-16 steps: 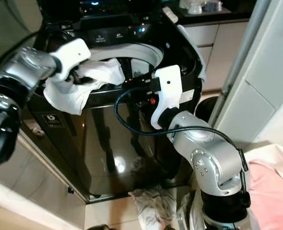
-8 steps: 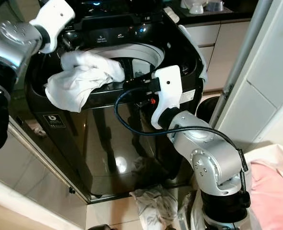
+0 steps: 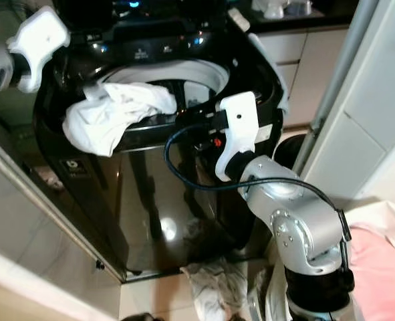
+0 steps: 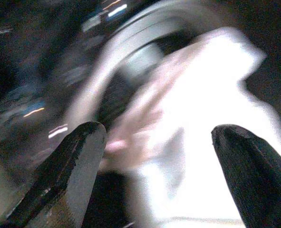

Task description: Clothes washing

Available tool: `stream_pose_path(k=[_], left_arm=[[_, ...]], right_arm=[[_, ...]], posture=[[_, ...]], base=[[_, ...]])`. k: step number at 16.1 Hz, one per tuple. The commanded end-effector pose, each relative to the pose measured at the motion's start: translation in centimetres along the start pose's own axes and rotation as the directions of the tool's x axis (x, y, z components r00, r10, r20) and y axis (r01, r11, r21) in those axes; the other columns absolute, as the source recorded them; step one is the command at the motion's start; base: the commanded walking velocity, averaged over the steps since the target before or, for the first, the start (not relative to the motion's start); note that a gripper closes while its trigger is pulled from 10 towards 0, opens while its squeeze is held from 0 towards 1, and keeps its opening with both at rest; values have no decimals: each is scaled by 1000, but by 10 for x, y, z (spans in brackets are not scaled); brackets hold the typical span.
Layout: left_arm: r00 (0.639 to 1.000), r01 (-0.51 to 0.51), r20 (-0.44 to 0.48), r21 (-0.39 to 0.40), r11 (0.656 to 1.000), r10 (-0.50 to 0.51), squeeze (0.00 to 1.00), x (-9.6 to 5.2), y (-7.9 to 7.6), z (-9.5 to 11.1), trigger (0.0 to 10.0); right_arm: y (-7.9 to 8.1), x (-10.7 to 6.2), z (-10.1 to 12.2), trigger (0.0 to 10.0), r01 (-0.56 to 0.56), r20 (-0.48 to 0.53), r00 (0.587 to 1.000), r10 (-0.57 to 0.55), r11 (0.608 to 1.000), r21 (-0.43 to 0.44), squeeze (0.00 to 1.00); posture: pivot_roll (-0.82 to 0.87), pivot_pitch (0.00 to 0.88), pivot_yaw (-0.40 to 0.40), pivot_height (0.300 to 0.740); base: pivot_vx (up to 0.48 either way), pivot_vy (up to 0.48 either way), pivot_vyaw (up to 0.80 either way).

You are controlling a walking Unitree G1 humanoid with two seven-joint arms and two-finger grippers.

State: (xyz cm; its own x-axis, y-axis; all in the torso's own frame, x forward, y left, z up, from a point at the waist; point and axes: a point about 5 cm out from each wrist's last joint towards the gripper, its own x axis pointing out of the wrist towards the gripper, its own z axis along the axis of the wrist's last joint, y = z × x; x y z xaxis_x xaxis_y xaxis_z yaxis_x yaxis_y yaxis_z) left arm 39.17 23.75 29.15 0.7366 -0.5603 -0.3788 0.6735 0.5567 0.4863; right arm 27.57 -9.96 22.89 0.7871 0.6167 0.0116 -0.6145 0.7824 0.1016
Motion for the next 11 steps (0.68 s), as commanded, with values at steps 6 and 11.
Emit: stream_pose_path(k=[6,11], left_arm=[[890,448,-116,32,893,-442,0,-18,-42,-38,10000],[926,326,-230,87,941,-300,0,6,-48,-50,10000]], right_arm=[[11,-1,1,10000,-119,-12,993,118,992,-38,0],[20,-5,-3,10000,-201,-46,979,199,977,-63,0]], posture=[[-63,0,82,740],[-72,0,91,740]], base=[[0,0,0],[0,0,0]])
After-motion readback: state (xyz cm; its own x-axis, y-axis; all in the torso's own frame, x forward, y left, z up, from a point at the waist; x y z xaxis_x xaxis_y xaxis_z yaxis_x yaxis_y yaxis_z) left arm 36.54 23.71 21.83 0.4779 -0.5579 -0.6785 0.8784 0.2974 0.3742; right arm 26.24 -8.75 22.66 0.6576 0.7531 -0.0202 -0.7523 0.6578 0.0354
